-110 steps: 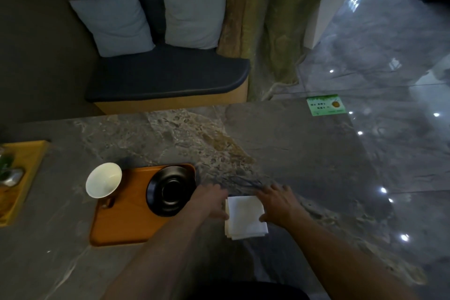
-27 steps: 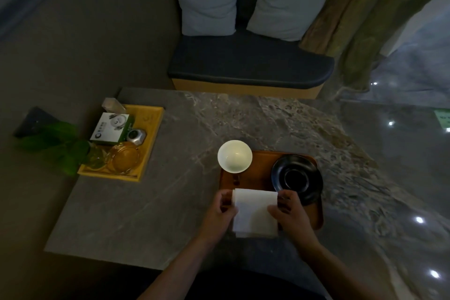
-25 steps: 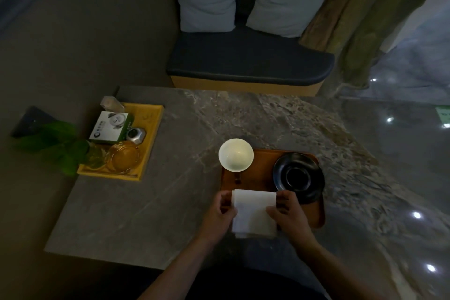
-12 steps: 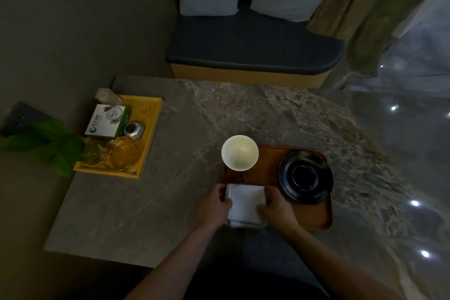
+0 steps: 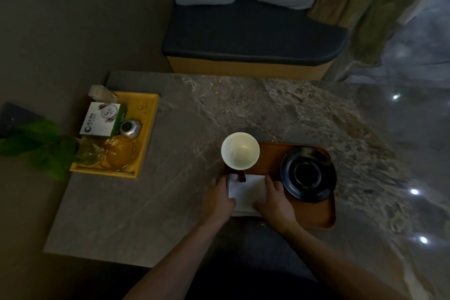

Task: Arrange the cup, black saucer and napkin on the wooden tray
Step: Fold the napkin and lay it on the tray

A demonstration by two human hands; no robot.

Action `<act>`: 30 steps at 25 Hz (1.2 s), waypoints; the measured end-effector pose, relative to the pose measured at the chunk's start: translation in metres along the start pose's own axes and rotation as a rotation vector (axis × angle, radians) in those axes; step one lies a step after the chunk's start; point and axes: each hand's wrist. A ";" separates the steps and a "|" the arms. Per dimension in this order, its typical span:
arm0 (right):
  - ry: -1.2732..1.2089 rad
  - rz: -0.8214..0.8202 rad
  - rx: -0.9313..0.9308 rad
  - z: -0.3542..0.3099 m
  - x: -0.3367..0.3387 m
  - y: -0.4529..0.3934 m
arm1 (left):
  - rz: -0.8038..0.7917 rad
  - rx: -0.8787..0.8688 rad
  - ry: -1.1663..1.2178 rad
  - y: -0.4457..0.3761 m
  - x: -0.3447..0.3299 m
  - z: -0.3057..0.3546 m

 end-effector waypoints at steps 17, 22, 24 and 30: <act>0.513 -0.024 0.390 0.009 0.013 0.002 | -0.103 -0.555 -0.570 -0.014 0.025 -0.036; 0.509 -0.012 0.376 0.008 0.013 0.004 | -0.155 -0.544 -0.606 -0.019 0.030 -0.039; 0.509 -0.020 0.371 0.008 0.014 0.004 | -0.167 -0.546 -0.598 -0.020 0.030 -0.040; 0.516 -0.024 0.368 0.010 0.013 0.007 | -0.188 -0.530 -0.582 -0.019 0.030 -0.041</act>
Point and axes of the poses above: each hand's wrist, its own y-axis away from the middle knuckle, its own x-axis out of the back of the hand, z = x × y, and after that the axes turned 2 degrees about -z, right-handed
